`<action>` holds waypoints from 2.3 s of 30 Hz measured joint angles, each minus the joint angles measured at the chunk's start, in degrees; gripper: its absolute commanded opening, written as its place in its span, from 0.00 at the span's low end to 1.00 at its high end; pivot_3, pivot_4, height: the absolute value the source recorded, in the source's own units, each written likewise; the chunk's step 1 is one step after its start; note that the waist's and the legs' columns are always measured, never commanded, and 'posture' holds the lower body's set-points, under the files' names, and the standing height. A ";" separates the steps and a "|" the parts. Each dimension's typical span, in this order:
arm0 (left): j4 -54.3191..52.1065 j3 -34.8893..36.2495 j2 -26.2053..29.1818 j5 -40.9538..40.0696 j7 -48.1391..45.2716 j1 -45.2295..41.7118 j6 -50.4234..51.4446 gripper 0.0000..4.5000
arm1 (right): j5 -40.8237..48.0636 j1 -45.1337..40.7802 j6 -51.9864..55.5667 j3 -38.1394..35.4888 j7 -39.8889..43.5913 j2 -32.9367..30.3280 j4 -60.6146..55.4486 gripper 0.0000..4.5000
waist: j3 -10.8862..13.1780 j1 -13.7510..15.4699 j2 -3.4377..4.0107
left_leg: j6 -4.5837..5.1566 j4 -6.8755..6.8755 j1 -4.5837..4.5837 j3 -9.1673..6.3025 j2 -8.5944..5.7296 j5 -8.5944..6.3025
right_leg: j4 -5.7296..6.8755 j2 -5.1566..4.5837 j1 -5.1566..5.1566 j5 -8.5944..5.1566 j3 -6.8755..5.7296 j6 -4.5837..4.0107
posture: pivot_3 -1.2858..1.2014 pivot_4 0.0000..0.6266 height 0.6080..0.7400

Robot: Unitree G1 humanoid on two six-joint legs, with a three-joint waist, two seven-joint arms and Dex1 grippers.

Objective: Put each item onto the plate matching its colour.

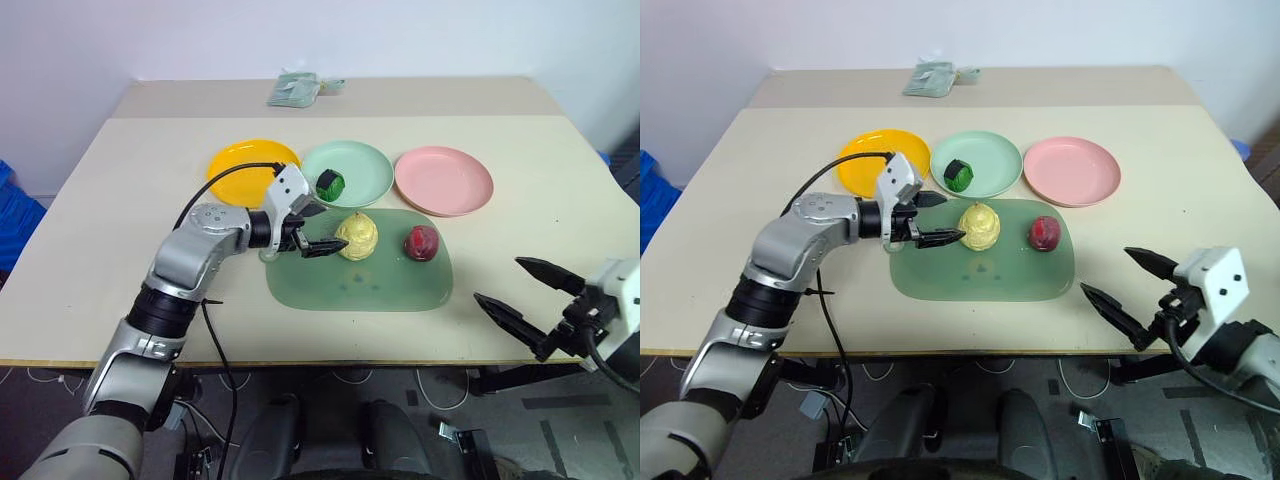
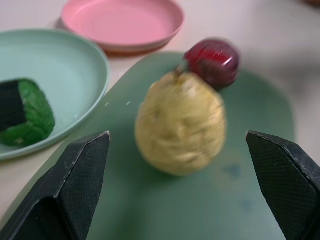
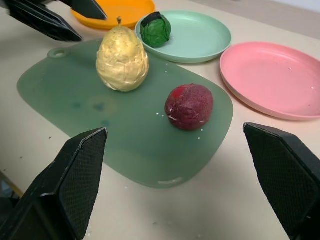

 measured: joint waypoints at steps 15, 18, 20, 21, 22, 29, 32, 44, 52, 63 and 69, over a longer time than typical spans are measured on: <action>10.63 -1.45 -10.02 4.03 0.65 -5.04 -3.53 0.99 | 4.42 0.96 1.19 -0.99 -7.13 -0.33 -4.90 1.00 | 0.01 -0.01 -0.03 | 0.08 0.04 -0.02 -0.02 0.04 -0.05 | -0.16 -0.01 0.09 0.01 -0.03 0.02 | 0.52 0.24 1.00; 11.82 -1.69 -10.79 4.73 0.70 -5.91 -3.69 0.81 | 4.85 0.35 1.56 -0.99 -7.96 -0.98 -5.11 1.00 | 0.01 -0.02 -0.03 | 0.09 0.06 -0.02 -0.03 0.03 -0.06 | -0.18 -0.01 0.12 0.01 -0.05 0.02 | 0.52 0.24 1.00; 12.15 -1.72 -11.05 4.94 0.74 -6.11 -3.82 0.60 | 5.00 0.20 1.68 -0.98 -8.29 -1.40 -5.17 1.00 | 0.01 -0.06 -0.02 | 0.10 0.05 -0.02 -0.03 0.04 -0.06 | -0.18 -0.01 0.12 0.01 -0.06 0.02 | 0.52 0.24 1.00; 12.22 -1.74 -11.09 5.15 0.81 -6.11 -3.92 0.60 | 5.03 0.10 1.70 -0.98 -8.46 -1.49 -5.17 1.00 | 0.01 -0.07 -0.02 | 0.10 0.05 -0.01 -0.03 0.04 -0.06 | -0.18 -0.01 0.12 0.01 -0.06 0.02 | 0.52 0.24 1.00; 12.23 -1.73 -11.15 5.28 0.92 -6.10 -4.04 0.60 | 5.04 0.05 1.71 -0.98 -8.52 -1.54 -5.17 1.00 | 0.01 -0.06 -0.02 | 0.10 0.05 -0.01 -0.03 0.04 -0.06 | -0.18 -0.01 0.12 0.01 -0.06 0.02 | 0.52 0.24 1.00; 9.84 4.40 -10.61 3.48 5.43 -4.18 -4.04 0.60 | 4.94 -2.30 1.75 -0.05 -8.89 -2.37 -5.02 1.00 | 0.01 -0.15 -0.03 | 0.10 0.04 -0.03 -0.05 0.09 -0.06 | -0.19 -0.02 0.08 0.01 -0.05 0.02 | 0.52 0.24 1.00; 9.00 10.47 -10.25 1.46 9.47 -4.36 -3.14 0.60 | 4.80 -2.98 1.74 1.01 -8.73 -2.69 -4.46 1.00 | 0.01 -0.07 -0.03 | 0.10 0.08 -0.02 -0.05 0.07 -0.06 | -0.19 -0.01 0.11 0.01 -0.07 0.03 | 0.52 0.24 1.00; 36.75 25.31 -6.54 8.12 41.75 -15.64 -19.07 0.60 | 0.83 -11.27 -1.01 8.67 -6.31 -3.96 3.16 1.00 | 0.03 0.17 -0.11 | 0.22 0.37 -0.01 -0.07 -0.04 -0.13 | -0.14 0.01 0.27 0.04 -0.21 0.09 | 0.52 0.24 1.00; 58.05 26.05 -7.99 9.74 47.71 -19.48 -32.60 0.60 | -1.75 -14.26 -3.11 12.14 -4.18 -3.96 6.95 1.00 | 0.04 0.02 -0.15 | 0.30 0.48 -0.04 -0.06 -0.07 -0.20 | -0.16 -0.01 0.30 0.10 -0.21 0.19 | 0.52 0.24 1.00; 48.53 29.24 -9.10 4.49 40.77 -16.21 -34.98 0.99 | -3.70 -16.52 -4.80 14.06 -2.58 -3.89 9.28 1.00 | 0.03 -0.19 -0.13 | 0.29 0.49 -0.06 -0.04 -0.06 -0.22 | -0.14 -0.04 0.27 0.10 -0.15 0.19 | 0.52 0.24 1.00; 7.39 25.40 -4.08 -4.09 26.90 7.60 -22.46 0.99 | -6.81 -22.32 -5.54 20.53 -2.39 -3.43 14.20 1.00 | 0.00 -1.94 -0.09 | 0.25 0.35 -0.07 0.02 0.03 -0.22 | -0.16 -0.10 0.13 0.11 0.08 0.16 | 0.52 0.24 1.00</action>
